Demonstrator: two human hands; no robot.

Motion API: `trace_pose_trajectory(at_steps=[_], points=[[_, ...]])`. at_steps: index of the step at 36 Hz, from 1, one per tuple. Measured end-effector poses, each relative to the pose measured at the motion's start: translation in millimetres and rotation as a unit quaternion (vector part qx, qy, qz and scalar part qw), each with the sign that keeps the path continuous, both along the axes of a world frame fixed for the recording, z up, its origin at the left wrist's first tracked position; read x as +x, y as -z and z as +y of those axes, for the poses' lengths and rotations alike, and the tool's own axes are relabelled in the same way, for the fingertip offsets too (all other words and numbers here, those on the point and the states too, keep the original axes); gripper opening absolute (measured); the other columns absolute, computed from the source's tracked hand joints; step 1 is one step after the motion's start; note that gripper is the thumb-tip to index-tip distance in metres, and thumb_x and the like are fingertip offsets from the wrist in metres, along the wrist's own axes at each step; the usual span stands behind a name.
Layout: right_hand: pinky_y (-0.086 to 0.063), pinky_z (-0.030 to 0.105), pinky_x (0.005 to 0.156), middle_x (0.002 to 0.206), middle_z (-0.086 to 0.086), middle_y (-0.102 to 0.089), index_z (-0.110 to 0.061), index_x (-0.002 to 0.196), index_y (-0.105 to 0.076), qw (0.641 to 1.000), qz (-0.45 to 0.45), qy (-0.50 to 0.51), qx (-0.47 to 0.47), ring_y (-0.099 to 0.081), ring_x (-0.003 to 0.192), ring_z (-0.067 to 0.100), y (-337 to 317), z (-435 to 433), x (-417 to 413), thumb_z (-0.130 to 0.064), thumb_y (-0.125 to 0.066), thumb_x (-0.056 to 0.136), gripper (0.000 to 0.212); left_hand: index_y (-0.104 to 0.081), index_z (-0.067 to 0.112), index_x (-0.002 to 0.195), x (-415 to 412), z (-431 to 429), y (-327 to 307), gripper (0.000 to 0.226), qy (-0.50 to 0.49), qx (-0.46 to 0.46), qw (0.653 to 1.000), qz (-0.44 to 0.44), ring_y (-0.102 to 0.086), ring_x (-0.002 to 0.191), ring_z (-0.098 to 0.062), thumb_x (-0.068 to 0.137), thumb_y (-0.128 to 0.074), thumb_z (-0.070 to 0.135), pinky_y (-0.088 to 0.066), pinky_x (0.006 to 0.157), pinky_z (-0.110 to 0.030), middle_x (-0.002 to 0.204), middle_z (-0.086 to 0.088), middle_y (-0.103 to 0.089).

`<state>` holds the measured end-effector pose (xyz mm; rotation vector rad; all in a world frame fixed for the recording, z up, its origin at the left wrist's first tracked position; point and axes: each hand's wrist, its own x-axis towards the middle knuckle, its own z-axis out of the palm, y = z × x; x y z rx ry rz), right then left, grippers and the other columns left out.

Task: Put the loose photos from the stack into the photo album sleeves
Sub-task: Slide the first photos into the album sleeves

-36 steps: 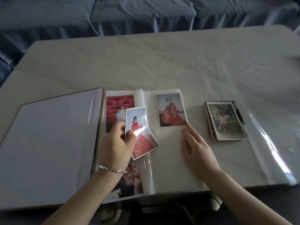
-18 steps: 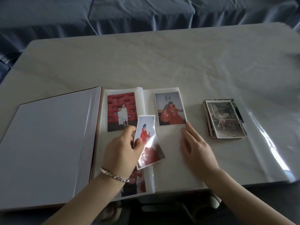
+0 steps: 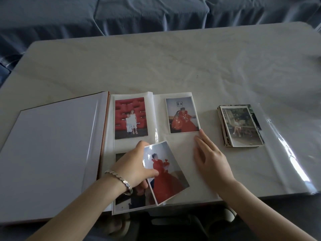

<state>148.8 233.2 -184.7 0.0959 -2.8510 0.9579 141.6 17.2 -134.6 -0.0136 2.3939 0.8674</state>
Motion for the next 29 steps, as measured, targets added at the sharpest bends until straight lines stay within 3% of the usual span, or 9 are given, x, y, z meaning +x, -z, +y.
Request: trace_pose_trajectory(at_steps=[4,7,10,15,18,21,25,29], points=[[-0.049,0.036,0.086,0.14,0.012,-0.046,0.002,0.117,-0.062,1.0,-0.002,0.003,-0.002,-0.058,0.115,0.031,-1.1,0.1,1.2,0.0,-0.06,0.086,0.031,-0.032,0.033,0.112,-3.2,1.5,-0.6,0.052,0.031,-0.017,0.999,-0.015,-0.066,0.052,-0.011,0.08,-0.072,0.026,-0.052,0.046,-0.022,0.082,0.0,-0.067],[-0.045,0.031,0.089,0.142,0.008,-0.044,-0.001,0.119,-0.061,1.0,-0.012,0.005,-0.004,-0.056,0.118,0.028,-1.4,0.2,1.4,-0.003,-0.059,0.087,0.032,-0.033,0.03,0.114,-10.3,-1.5,-4.7,0.054,0.043,-0.02,0.998,-0.041,-0.069,0.059,-0.017,0.078,-0.074,0.024,-0.058,0.059,-0.036,0.079,-0.004,-0.07],[-0.043,0.028,0.09,0.142,0.009,-0.044,0.0,0.119,-0.062,1.0,-0.017,0.007,-0.007,-0.056,0.118,0.028,-1.2,0.3,1.1,-0.002,-0.06,0.086,0.032,-0.037,0.03,0.113,-15.1,-2.7,-8.5,0.054,0.057,0.001,0.995,-0.077,-0.07,0.061,-0.02,0.077,-0.075,0.02,-0.059,0.062,-0.038,0.079,-0.006,-0.071],[-0.04,0.027,0.091,0.142,0.009,-0.044,0.0,0.119,-0.062,1.0,-0.024,0.002,-0.005,-0.055,0.119,0.028,-0.8,1.0,0.9,-0.003,-0.06,0.087,0.032,-0.04,0.03,0.11,-19.6,4.8,-5.0,0.054,0.067,-0.011,0.997,-0.028,-0.067,0.065,-0.01,0.072,-0.078,0.029,-0.053,0.056,-0.02,0.09,0.002,-0.065],[-0.04,0.027,0.091,0.141,0.008,-0.045,0.0,0.119,-0.062,1.0,-0.02,0.002,-0.01,-0.056,0.118,0.027,-0.6,1.1,1.2,-0.002,-0.06,0.087,0.032,-0.039,0.031,0.121,-14.7,18.1,2.8,0.059,0.045,-0.005,0.999,0.029,-0.062,0.057,0.0,0.075,-0.076,0.03,-0.042,0.047,-0.007,0.078,0.007,-0.06],[-0.039,0.025,0.092,0.141,0.007,-0.046,0.0,0.12,-0.061,1.0,-0.016,0.004,-0.019,-0.055,0.119,0.025,-0.7,0.8,1.9,-0.003,-0.059,0.088,0.032,-0.036,0.027,0.136,-6.2,28.0,10.1,0.057,0.03,0.01,0.998,0.061,-0.063,0.056,0.002,0.086,-0.065,0.027,-0.042,0.049,-0.005,0.075,0.008,-0.06],[-0.03,0.012,0.097,0.141,-0.006,-0.038,-0.004,0.125,-0.058,0.999,-0.033,-0.019,-0.033,-0.047,0.124,0.015,-0.6,9.3,-2.0,0.0,-0.05,0.091,0.035,-0.036,0.028,0.141,-6.2,25.0,10.2,0.058,0.021,-0.017,0.995,0.097,-0.061,0.076,-0.007,0.089,-0.06,0.019,-0.042,0.067,-0.008,0.096,0.009,-0.06],[-0.026,0.008,0.101,0.137,-0.016,-0.036,-0.011,0.127,-0.057,0.994,-0.071,-0.063,-0.047,-0.042,0.126,0.005,-5.9,27.7,-9.9,0.003,-0.045,0.093,0.039,-0.05,0.026,0.13,-9.4,25.7,5.8,0.05,0.002,-0.018,0.993,0.117,-0.053,0.067,0.002,0.084,-0.067,0.014,-0.037,0.06,-0.003,0.078,0.017,-0.055]])
